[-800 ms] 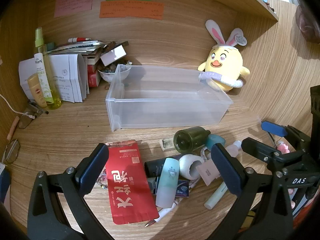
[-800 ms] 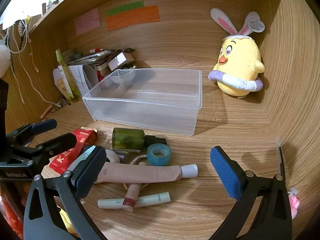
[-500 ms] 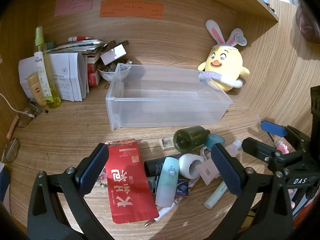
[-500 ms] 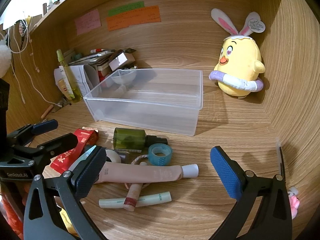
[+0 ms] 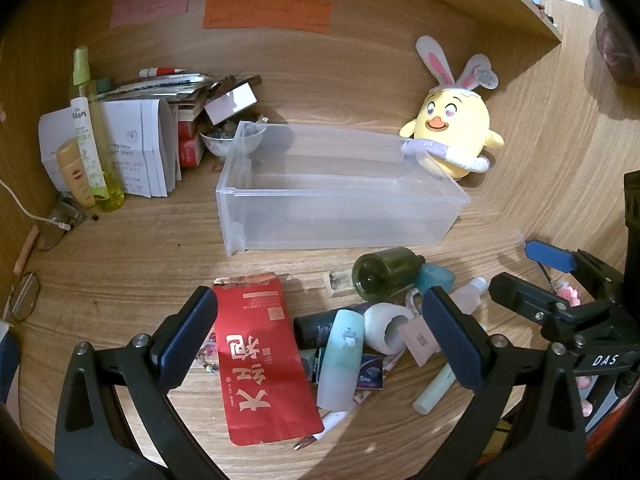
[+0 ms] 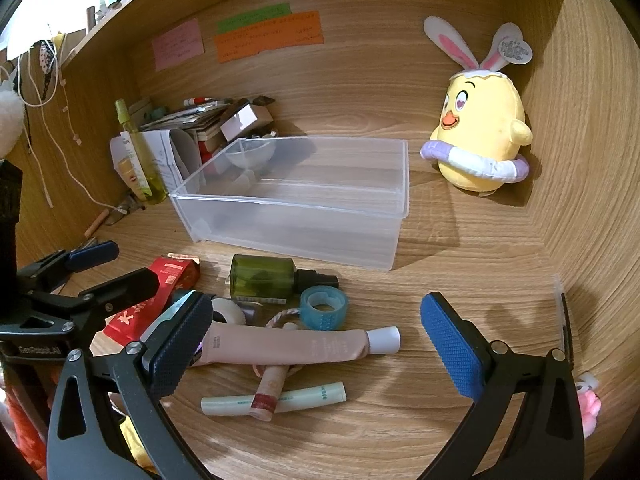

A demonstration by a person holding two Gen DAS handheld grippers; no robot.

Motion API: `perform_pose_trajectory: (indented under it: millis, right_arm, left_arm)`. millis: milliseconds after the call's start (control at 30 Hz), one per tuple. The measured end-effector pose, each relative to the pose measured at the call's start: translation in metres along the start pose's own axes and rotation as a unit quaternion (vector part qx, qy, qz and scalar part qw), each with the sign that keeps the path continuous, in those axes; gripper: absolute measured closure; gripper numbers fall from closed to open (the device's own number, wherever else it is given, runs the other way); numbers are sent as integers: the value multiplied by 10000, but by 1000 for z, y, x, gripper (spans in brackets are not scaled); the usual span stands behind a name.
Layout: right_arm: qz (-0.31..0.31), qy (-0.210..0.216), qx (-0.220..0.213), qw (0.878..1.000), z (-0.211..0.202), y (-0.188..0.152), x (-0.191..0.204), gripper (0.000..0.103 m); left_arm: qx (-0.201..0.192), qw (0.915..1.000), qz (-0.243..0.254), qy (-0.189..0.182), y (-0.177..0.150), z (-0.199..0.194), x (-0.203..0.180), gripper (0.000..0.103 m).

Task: Organize objects
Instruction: 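Move left gripper to the red packet while right gripper moves to the green glass bottle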

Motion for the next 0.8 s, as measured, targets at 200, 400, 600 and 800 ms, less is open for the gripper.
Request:
perform_pose_trajectory:
  millis: [200, 400, 600, 800]
  right_arm:
    - [5, 27, 53, 10000, 5, 1, 0, 0]
    - [22, 63, 159, 9999, 16, 2, 0, 0]
    - [61, 139, 286, 9995, 31, 5, 2, 0]
    - [87, 319, 434, 9985, 50, 8, 6, 0]
  left_arm:
    - [97, 9999, -28, 41, 2, 4, 7, 0]
    - [160, 9998, 15, 77, 3, 8, 14, 0]
    - [363, 9993, 84, 79, 3, 21, 26, 0]
    - [871, 9962, -38, -34, -1, 45, 43, 0]
Point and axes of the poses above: each gripper's, at about its wrist camera, not at the fingertips, and z roughly the way its jaws point, x to its left, y to its top, the point moved 2 cm from there along z, roughly the way its jaws point, and after that the axes turned 2 degrees about z, right-handed, at the moved point
